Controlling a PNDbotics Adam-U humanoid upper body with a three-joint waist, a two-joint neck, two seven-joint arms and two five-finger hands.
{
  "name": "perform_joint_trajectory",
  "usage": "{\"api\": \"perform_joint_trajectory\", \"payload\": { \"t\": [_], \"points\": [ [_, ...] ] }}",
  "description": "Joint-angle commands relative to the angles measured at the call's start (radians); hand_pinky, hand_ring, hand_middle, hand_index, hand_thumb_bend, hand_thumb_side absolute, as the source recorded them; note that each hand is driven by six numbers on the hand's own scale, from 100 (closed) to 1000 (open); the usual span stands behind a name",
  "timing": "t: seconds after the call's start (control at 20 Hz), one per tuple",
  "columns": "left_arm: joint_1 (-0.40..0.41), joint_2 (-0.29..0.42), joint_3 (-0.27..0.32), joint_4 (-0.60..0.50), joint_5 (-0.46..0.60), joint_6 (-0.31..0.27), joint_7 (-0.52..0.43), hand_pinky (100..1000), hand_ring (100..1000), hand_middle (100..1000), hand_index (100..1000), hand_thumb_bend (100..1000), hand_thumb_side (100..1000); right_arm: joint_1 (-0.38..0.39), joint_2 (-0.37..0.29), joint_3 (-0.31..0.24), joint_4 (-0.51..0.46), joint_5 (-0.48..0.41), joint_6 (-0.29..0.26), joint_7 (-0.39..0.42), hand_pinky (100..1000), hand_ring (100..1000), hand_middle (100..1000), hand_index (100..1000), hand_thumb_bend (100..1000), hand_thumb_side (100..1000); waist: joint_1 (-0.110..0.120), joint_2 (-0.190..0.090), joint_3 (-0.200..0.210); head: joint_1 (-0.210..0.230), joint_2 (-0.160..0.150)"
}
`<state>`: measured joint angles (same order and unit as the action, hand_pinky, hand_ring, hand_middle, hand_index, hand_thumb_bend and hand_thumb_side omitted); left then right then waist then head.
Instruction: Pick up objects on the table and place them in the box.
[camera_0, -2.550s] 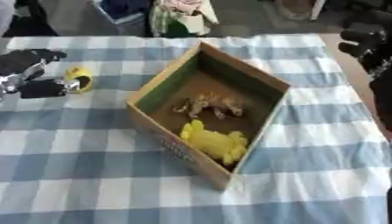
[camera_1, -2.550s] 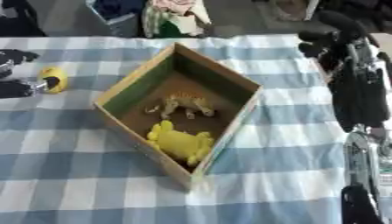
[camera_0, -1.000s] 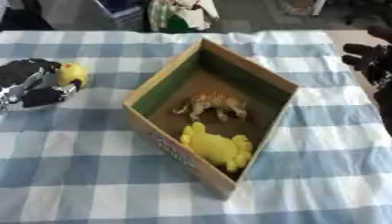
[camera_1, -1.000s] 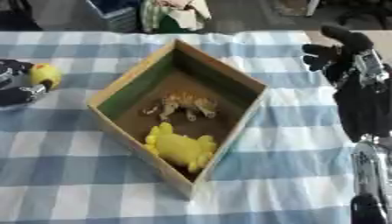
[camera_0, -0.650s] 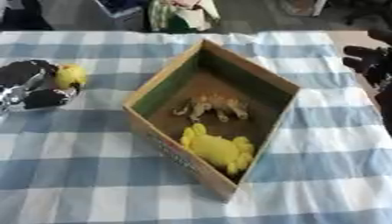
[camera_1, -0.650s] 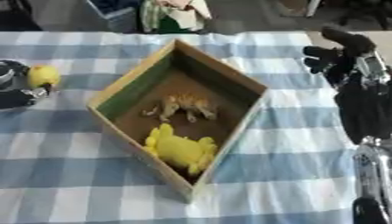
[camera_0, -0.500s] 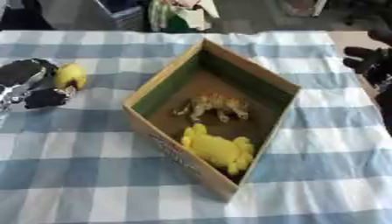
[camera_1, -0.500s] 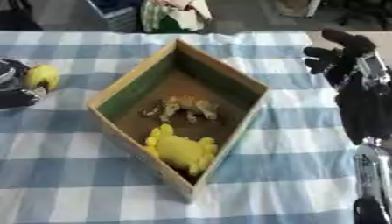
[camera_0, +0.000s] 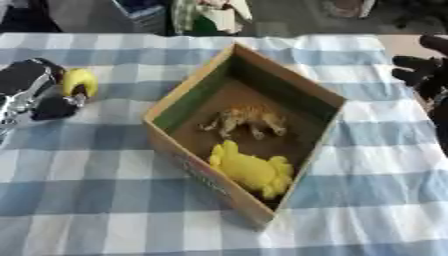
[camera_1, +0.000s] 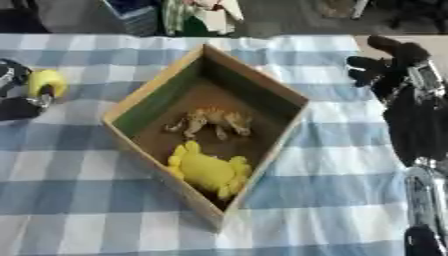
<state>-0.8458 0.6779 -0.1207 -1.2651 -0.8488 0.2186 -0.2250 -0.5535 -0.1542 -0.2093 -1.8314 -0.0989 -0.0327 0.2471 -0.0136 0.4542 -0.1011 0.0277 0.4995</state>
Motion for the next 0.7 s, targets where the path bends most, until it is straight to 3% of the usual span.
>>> {"api": "perform_joint_trajectory", "payload": {
  "t": [0.05, 0.7],
  "points": [
    [-0.012, 0.027, 0.003, -0.023, 0.011, 0.009, 0.039, 504, 674, 573, 530, 100, 243, -0.004, -0.017, -0.004, -0.015, -0.003, 0.001, 0.006, 845, 817, 435, 843, 100, 871, 0.004, -0.030, 0.002, -0.002, -0.001],
    [-0.003, 0.038, -0.006, -0.049, 0.034, 0.022, 0.102, 463, 631, 535, 524, 100, 249, 0.017, 0.007, 0.001, -0.041, 0.001, 0.015, 0.010, 844, 817, 437, 844, 100, 851, 0.011, -0.070, 0.007, -0.007, 0.009]
  ]
}}
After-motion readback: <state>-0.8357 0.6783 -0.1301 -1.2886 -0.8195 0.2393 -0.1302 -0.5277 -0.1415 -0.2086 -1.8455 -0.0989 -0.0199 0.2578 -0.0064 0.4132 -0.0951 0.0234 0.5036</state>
